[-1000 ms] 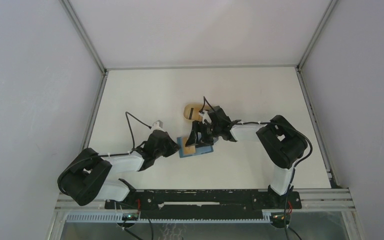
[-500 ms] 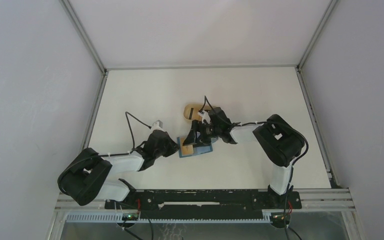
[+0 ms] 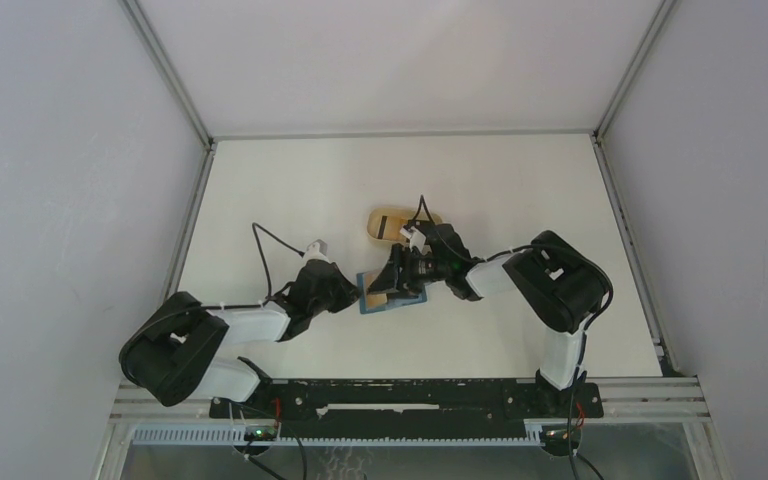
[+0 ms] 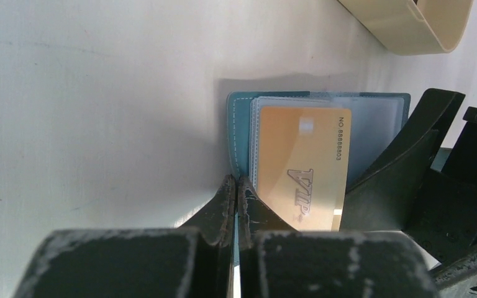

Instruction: Take the credit cards out of the card holder

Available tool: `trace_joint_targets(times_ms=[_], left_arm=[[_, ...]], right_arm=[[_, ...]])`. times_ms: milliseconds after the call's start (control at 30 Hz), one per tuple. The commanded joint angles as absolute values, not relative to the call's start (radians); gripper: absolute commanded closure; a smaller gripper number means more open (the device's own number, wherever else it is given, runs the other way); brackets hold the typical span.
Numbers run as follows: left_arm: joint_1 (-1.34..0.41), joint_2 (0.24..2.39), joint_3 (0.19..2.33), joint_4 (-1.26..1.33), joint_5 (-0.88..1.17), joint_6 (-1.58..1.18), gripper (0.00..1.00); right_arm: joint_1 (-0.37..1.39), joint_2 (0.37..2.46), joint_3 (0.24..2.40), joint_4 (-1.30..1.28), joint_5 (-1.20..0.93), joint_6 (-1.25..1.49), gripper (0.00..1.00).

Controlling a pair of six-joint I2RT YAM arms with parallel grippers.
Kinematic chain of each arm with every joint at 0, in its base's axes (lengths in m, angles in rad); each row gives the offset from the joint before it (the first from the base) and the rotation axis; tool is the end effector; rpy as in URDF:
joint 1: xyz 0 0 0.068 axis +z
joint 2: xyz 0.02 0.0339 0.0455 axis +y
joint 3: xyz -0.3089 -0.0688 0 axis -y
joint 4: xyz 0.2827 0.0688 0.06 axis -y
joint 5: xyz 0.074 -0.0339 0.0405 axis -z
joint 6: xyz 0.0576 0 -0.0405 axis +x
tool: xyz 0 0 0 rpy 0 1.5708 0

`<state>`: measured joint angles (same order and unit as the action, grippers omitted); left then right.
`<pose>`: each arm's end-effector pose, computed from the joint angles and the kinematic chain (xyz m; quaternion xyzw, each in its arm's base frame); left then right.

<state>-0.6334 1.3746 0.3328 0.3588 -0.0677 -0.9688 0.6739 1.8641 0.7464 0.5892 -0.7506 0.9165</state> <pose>0.2088 -0.1485 0.1197 -0.1650 0.8875 -0.2870 0.3206 0.2781 0.2724 0.1227 -0.0835 0.8230 0.5533 0.0973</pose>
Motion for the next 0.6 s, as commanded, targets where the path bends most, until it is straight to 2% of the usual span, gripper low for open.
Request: trace_joint_targets(times_ms=[0, 267, 567], left_arm=[[-0.635, 1.410, 0.287, 0.225, -0.076, -0.946, 1.00], [-0.635, 1.408, 0.284, 0.227, -0.075, -0.946, 1.00], [-0.634, 1.404, 0.278, 0.224, -0.080, -0.946, 1.00]], right_arm=[[0.695, 1.885, 0.758, 0.727, -0.762, 0.975, 0.29], [0.716, 1.918, 0.802, 0.628, -0.725, 0.937, 0.30], [0.669, 1.869, 0.782, 0.577, -0.738, 0.907, 0.38]])
